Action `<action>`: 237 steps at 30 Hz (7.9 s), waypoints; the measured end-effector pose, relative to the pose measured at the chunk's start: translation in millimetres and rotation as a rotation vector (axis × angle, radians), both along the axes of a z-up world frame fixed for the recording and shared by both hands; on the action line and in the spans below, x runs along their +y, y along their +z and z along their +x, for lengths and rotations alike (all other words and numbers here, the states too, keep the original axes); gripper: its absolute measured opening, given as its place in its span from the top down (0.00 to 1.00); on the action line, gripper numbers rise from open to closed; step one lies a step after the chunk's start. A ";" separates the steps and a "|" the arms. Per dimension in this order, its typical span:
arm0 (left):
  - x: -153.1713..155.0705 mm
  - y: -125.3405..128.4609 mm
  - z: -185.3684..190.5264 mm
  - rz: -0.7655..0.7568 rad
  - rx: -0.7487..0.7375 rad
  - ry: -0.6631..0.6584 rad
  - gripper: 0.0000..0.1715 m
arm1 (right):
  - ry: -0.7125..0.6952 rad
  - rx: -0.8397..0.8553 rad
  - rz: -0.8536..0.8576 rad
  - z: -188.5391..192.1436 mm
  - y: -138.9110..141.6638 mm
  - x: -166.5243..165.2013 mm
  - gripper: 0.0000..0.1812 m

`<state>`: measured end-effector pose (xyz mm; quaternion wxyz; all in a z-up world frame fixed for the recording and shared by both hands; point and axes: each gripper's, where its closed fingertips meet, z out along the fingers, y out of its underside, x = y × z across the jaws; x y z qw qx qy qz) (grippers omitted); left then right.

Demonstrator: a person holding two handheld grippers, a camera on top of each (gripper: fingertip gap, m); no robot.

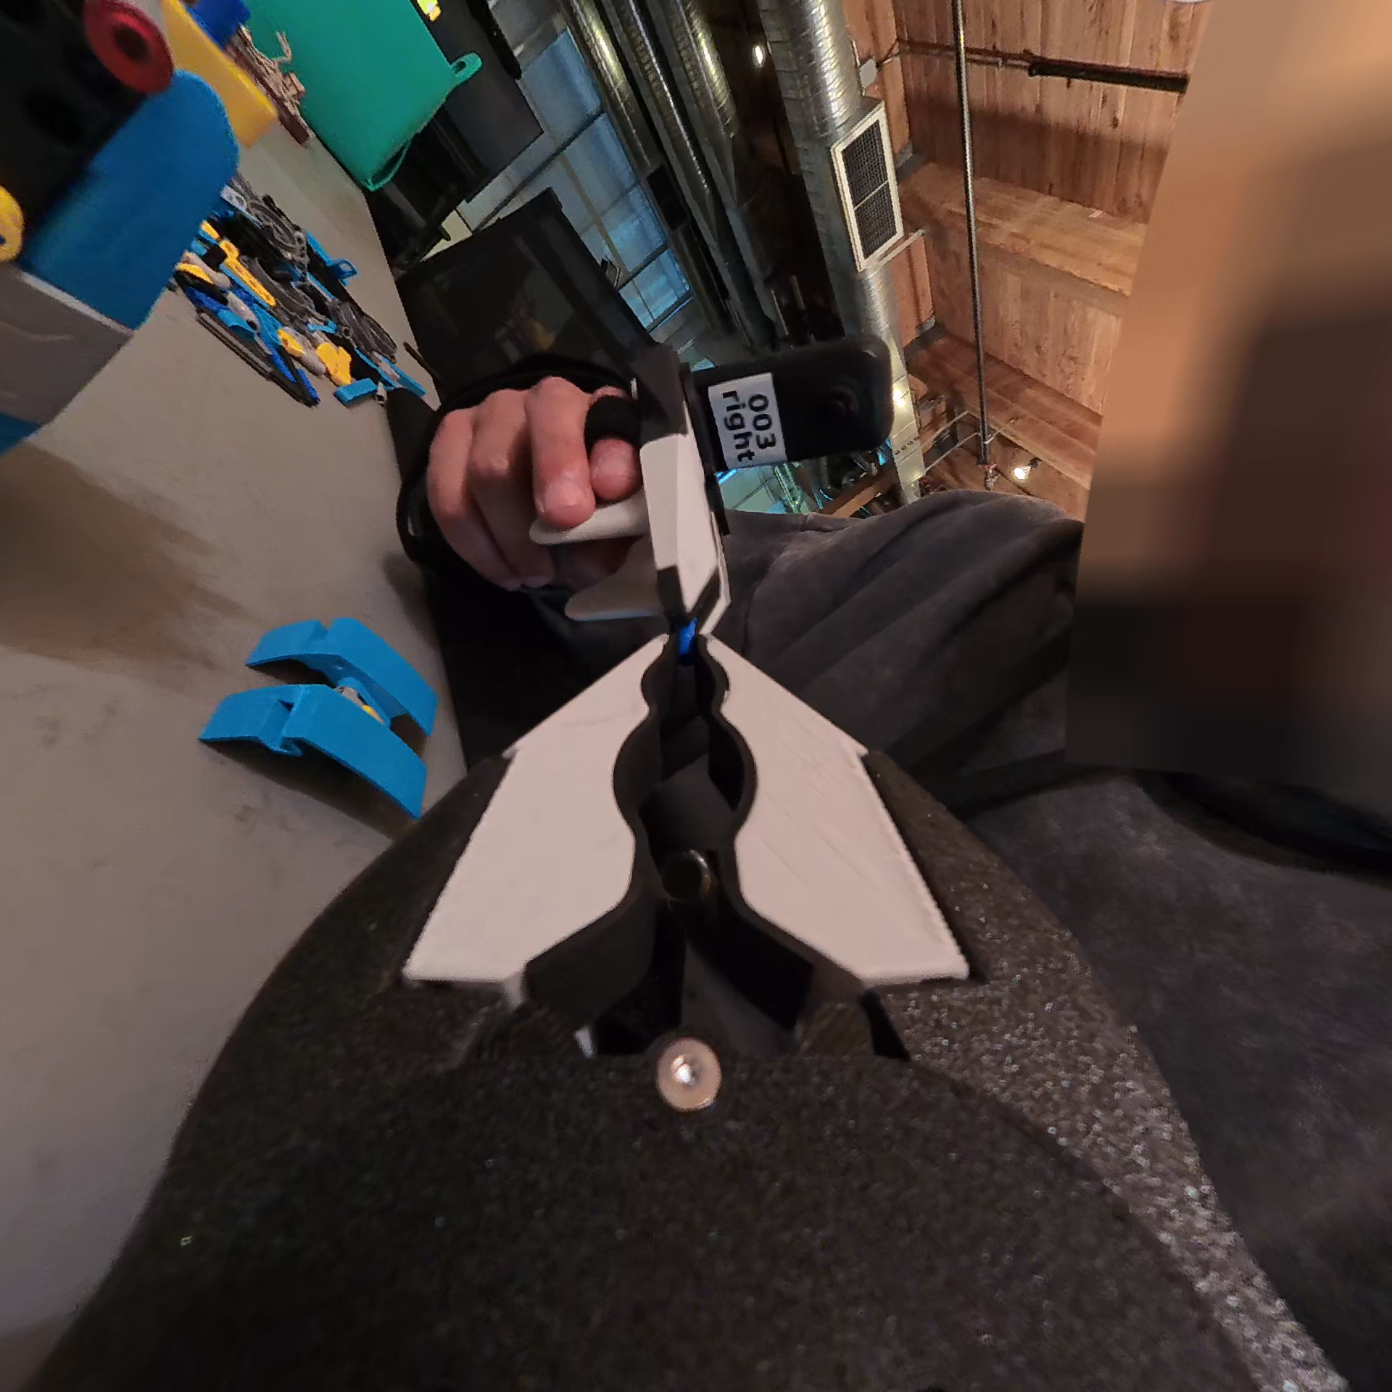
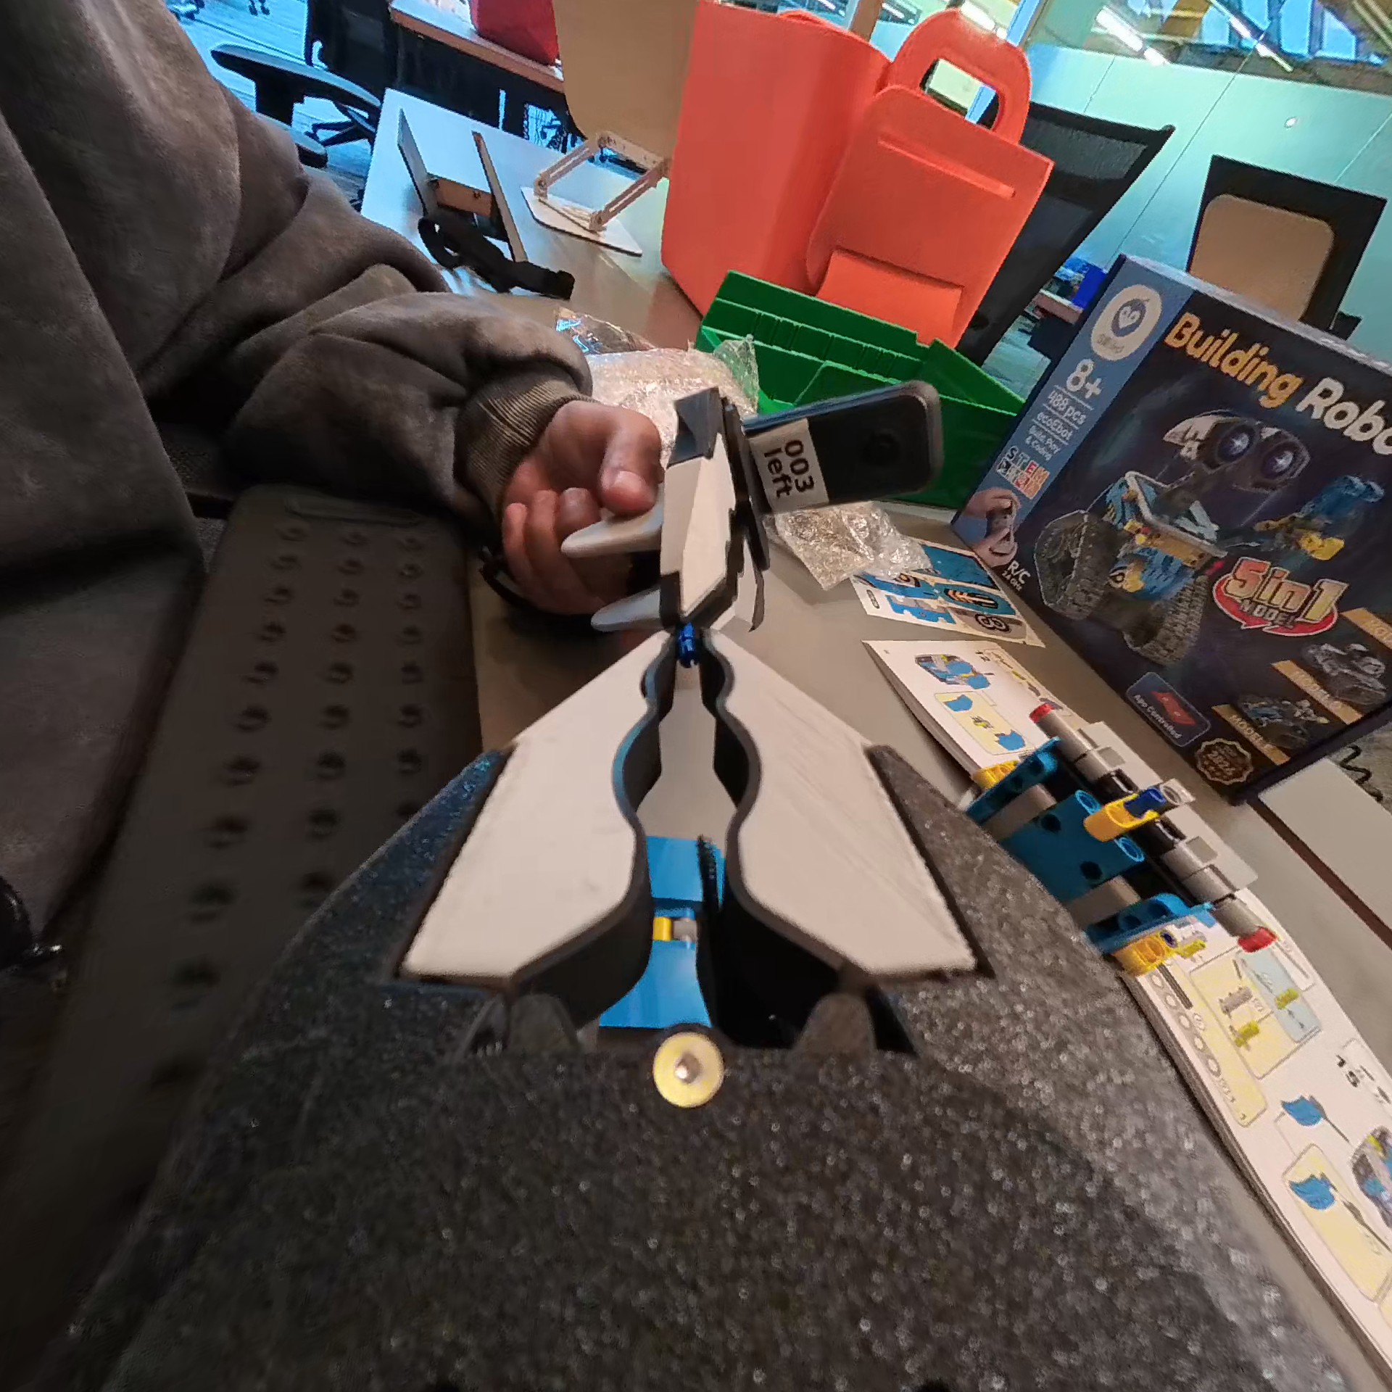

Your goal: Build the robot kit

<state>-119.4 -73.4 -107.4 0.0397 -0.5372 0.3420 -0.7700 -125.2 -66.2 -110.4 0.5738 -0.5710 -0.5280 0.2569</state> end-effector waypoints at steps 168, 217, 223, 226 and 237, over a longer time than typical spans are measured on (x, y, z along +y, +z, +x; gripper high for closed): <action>139.5 -31.6 39.6 0.807 0.216 0.448 0.54 | -0.313 -0.575 -0.119 61.5 -70.8 49.0 0.70; 100.2 -34.4 32.8 0.547 0.175 0.291 0.92 | -0.157 0.134 -0.910 89.0 -24.5 172.5 0.76; 96.3 -37.4 27.1 0.474 0.186 0.200 0.92 | -0.057 0.137 -1.284 87.6 -59.3 151.0 0.77; 97.7 -34.3 22.2 0.390 0.177 0.192 0.92 | -0.078 0.044 -1.320 83.2 -80.7 141.5 0.78; 84.1 -34.7 15.8 0.355 0.163 0.167 0.92 | -0.107 0.037 -1.263 77.8 -88.2 139.2 0.71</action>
